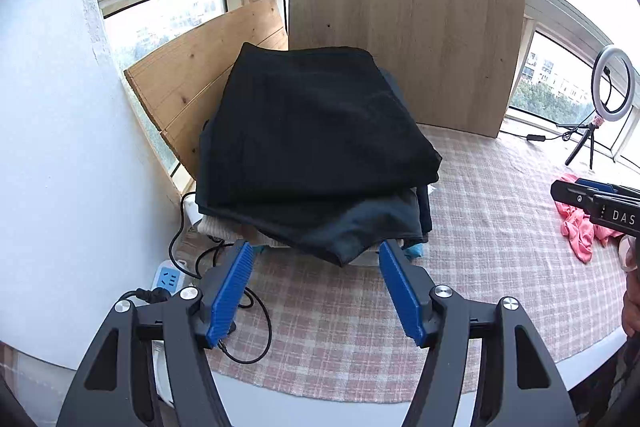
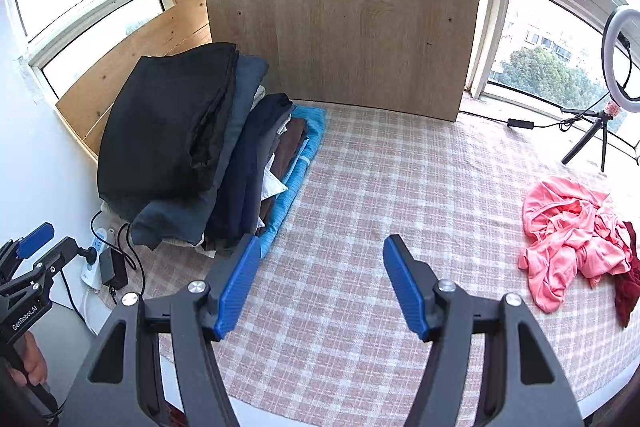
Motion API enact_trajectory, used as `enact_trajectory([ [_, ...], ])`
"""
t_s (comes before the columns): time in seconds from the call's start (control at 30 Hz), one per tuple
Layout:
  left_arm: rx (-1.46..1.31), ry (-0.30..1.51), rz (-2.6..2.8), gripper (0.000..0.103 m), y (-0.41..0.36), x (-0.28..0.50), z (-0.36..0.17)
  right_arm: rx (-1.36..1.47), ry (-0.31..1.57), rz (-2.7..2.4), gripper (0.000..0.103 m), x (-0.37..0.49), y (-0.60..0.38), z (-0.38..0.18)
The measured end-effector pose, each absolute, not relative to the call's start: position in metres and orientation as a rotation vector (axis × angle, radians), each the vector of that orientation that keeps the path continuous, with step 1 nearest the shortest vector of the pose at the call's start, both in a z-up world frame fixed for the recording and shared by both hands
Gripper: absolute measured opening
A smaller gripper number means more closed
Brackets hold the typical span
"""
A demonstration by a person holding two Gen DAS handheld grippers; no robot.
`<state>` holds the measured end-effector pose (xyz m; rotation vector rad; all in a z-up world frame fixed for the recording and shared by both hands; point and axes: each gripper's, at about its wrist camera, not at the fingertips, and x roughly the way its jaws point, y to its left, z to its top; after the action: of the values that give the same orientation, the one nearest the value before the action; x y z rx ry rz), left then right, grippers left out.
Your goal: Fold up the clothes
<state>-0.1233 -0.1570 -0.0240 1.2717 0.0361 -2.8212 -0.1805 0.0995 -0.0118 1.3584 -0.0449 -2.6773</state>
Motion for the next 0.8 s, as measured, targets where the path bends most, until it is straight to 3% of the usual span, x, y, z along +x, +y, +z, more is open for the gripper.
enact_trajectory([
  [0.13,1.267,0.079,-2.782,0.075,-0.125,-0.082,-0.024,1.317,0.035,-2.683,0.063,-0.143,0.122,-0.006],
  [0.37,1.281,0.192,-2.722,0.075,-0.071,-0.020,-0.025,1.233,0.121,-2.681,0.065,-0.067,0.168,0.001],
  [0.8,1.244,0.175,-2.721,0.075,-0.018,0.047,-0.005,1.226,0.034,-2.678,0.066,-0.005,0.234,-0.008],
])
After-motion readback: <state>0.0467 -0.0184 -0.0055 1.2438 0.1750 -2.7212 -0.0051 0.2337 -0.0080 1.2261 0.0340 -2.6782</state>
